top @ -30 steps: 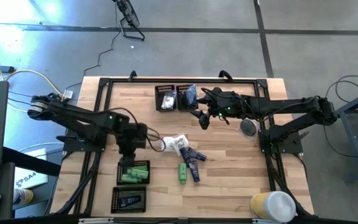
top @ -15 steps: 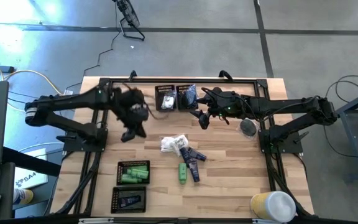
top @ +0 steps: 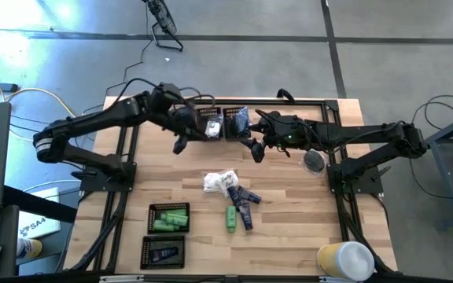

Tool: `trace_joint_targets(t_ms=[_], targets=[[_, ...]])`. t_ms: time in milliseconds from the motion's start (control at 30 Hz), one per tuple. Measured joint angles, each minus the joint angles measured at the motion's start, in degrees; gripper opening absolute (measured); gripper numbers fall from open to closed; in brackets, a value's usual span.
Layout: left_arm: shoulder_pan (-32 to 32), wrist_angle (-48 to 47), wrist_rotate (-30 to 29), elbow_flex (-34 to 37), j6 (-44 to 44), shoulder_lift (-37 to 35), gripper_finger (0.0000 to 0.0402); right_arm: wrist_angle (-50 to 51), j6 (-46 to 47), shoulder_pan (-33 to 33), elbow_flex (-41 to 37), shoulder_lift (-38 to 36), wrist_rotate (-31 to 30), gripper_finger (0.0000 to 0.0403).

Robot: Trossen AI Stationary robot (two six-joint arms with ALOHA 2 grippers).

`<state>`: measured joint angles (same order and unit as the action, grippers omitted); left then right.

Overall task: Pick & Place Travel size toiletries
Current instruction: Put the black hairbrush into the top right basket

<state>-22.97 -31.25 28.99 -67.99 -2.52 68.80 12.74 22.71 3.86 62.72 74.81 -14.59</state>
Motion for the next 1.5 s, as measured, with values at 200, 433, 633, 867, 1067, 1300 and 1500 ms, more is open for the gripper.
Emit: trace_joint_targets(t_ms=[200, 433, 633, 867, 1067, 1300, 1500], targets=[[-4.27, 4.40, 0.04, 0.00, 2.65, 3.25, 0.0028, 2.05, 5.59, 0.62, 0.00, 0.00, -2.66, 0.0290], [-10.48, 6.74, 6.75, 0.02, 0.79, 5.77, 0.0028, 6.84, 5.90, 1.94, 0.00, 0.52, -3.15, 0.0290], [-12.75, 12.67, 9.23, 0.02, 0.72, 6.09, 0.0028, 8.76, 13.87, 3.76, 0.02, 3.04, -4.84, 0.0290], [-15.15, 13.10, 9.20, 0.02, 0.19, 6.09, 0.0028, 31.47, 34.06, 5.92, 0.00, 6.58, -5.79, 0.0290], [-16.41, 13.12, 9.00, 0.02, -1.85, 6.09, 0.0028, 47.92, 44.57, 5.51, 0.00, 7.08, -3.58, 0.0282], [-16.42, 13.10, 8.98, 0.02, -2.37, 6.09, 0.0028, 60.02, 51.57, 5.53, 0.00, 7.08, -1.44, 0.0176], [-16.40, 12.33, 8.97, 0.02, -2.36, 6.09, 0.0028, 59.66, 55.44, 5.49, -2.50, 7.06, 0.17, 0.0046]])
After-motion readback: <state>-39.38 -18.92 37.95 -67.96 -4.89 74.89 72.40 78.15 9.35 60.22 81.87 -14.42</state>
